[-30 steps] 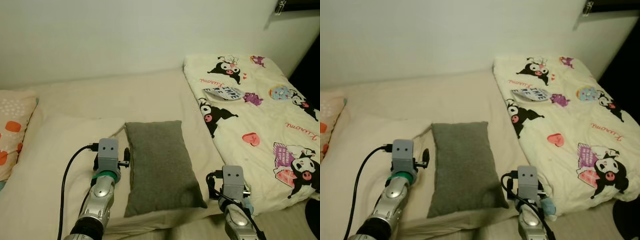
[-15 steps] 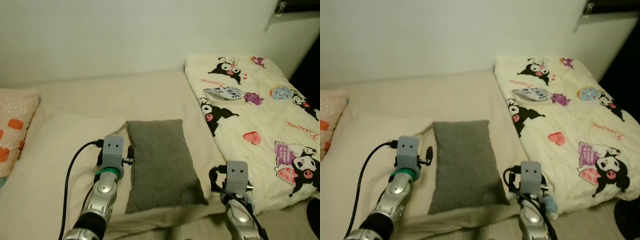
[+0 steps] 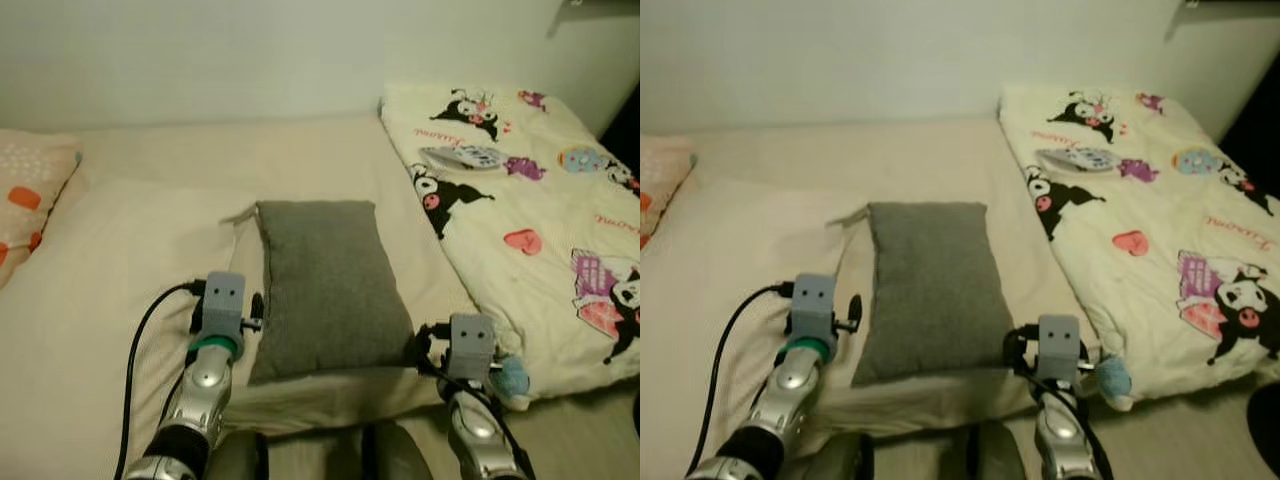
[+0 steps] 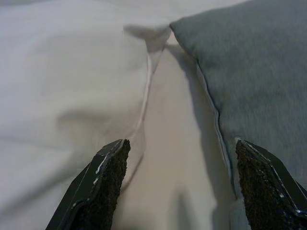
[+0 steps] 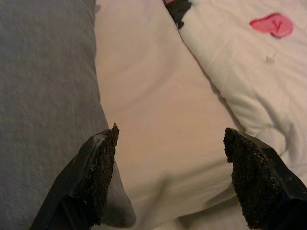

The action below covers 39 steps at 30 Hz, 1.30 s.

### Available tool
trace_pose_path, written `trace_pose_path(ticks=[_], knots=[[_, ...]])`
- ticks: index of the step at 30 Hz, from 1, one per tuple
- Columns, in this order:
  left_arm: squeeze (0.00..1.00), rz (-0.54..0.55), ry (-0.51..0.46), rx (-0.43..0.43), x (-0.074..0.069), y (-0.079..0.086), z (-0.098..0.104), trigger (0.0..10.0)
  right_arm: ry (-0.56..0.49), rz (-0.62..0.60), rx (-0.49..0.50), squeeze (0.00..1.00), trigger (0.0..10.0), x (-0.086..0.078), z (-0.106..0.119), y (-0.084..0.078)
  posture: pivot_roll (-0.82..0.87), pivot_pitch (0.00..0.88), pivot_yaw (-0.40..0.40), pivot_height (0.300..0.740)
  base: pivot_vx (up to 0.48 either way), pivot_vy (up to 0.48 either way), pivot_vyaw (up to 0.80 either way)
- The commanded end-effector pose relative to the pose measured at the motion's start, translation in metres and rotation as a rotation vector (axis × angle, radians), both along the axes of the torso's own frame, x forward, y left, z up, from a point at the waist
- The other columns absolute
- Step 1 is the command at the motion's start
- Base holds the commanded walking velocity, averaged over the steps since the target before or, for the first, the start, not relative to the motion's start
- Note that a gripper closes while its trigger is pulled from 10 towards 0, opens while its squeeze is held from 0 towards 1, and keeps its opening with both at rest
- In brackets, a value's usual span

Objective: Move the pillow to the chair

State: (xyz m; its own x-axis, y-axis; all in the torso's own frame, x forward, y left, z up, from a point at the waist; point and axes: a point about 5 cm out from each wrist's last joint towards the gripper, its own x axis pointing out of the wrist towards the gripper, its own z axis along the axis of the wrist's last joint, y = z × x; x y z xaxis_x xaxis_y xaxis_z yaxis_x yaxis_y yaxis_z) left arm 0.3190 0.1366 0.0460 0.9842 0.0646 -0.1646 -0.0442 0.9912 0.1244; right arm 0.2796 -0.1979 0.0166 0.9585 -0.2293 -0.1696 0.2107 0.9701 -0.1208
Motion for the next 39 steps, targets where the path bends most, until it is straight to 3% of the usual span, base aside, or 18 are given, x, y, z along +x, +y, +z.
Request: trace_pose_path(ticks=[1,21,32,39], knots=[[0.00,0.014,0.032,0.005,-0.004,0.002,-0.007,10.0,0.010,-0.005,0.003,0.00,10.0,-0.001,-0.002,-0.002,-0.01,0.000,0.060,0.621,0.000,0.000,0.00],[0.00,0.026,0.061,0.015,-0.009,0.007,-0.014,10.0,0.010,0.022,0.012,0.00,10.0,0.002,-0.001,0.004,0.00,0.000,0.046,0.621,0.000,0.000,0.00],[0.00,0.095,0.013,0.012,-0.008,0.018,-0.009,10.0,-0.017,0.043,0.018,0.00,10.0,0.010,0.006,0.007,0.01,0.000,0.032,0.606,0.000,0.000,0.00],[0.00,0.133,-0.014,-0.001,0.003,0.028,0.002,10.0,-0.029,-0.025,0.114,0.00,10.0,0.019,0.012,0.006,0.02,0.000,0.019,0.606,0.000,0.000,0.00]])
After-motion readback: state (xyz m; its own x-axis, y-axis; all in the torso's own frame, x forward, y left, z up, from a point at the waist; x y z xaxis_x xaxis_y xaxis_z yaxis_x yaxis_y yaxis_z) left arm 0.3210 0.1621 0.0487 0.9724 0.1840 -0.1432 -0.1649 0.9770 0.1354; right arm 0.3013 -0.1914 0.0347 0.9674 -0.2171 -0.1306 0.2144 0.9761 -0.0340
